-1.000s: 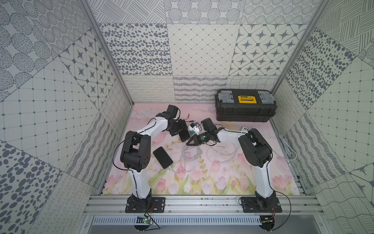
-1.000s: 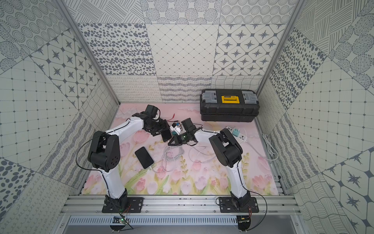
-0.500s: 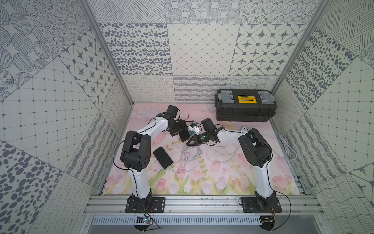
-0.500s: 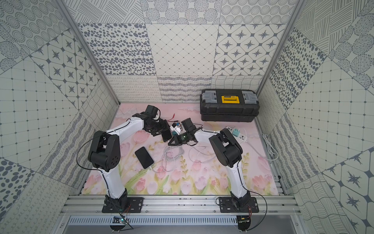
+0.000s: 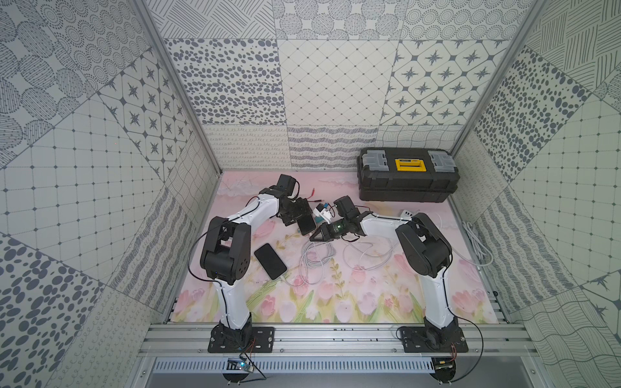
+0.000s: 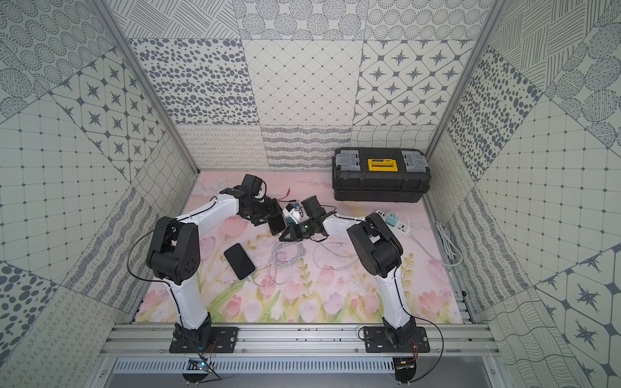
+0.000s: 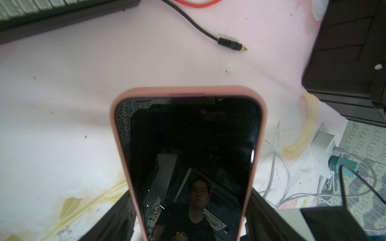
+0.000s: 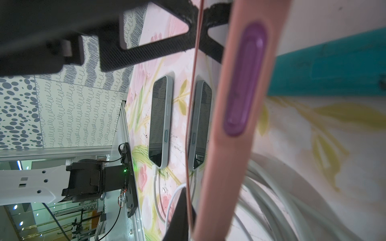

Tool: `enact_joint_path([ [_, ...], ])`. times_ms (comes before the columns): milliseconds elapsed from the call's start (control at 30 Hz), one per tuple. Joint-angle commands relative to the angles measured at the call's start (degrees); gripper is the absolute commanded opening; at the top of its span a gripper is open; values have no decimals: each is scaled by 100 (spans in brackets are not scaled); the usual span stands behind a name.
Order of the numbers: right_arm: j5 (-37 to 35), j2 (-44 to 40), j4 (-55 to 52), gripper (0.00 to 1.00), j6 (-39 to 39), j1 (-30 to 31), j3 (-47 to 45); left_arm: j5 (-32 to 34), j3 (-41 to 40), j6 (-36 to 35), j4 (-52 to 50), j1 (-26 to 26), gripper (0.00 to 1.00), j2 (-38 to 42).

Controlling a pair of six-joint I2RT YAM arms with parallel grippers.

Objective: Plug the charging cable into the phone
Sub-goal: Insert the charging cable into the phone, then place the phone at the center of the board.

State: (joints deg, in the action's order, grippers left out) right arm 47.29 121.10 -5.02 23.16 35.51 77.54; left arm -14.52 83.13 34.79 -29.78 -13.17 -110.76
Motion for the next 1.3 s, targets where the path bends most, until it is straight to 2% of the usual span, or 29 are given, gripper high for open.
enact_joint_path([
  [0,-721,-227,1704,0,4,-346,138,-1330,-30,-223,-2170,-150,0,-16],
  [300,-660,-226,1676,0,18,-369,165,-1316,26,-297,-2187,-134,0,1],
  [467,-631,-252,1674,5,18,-378,105,-1318,139,-318,-2220,-67,0,-33],
  [533,-582,-256,1656,12,14,-380,91,-1308,194,-332,-2248,-18,0,-63],
  [633,-542,-283,1663,16,13,-378,41,-1325,281,-339,-2256,84,0,-107],
  [1067,-523,-708,1983,46,220,-392,-544,-1226,435,-282,-2305,266,0,-211],
  [1267,-578,-1029,2186,50,438,-481,-967,-611,370,-104,-2635,274,0,-209],
])
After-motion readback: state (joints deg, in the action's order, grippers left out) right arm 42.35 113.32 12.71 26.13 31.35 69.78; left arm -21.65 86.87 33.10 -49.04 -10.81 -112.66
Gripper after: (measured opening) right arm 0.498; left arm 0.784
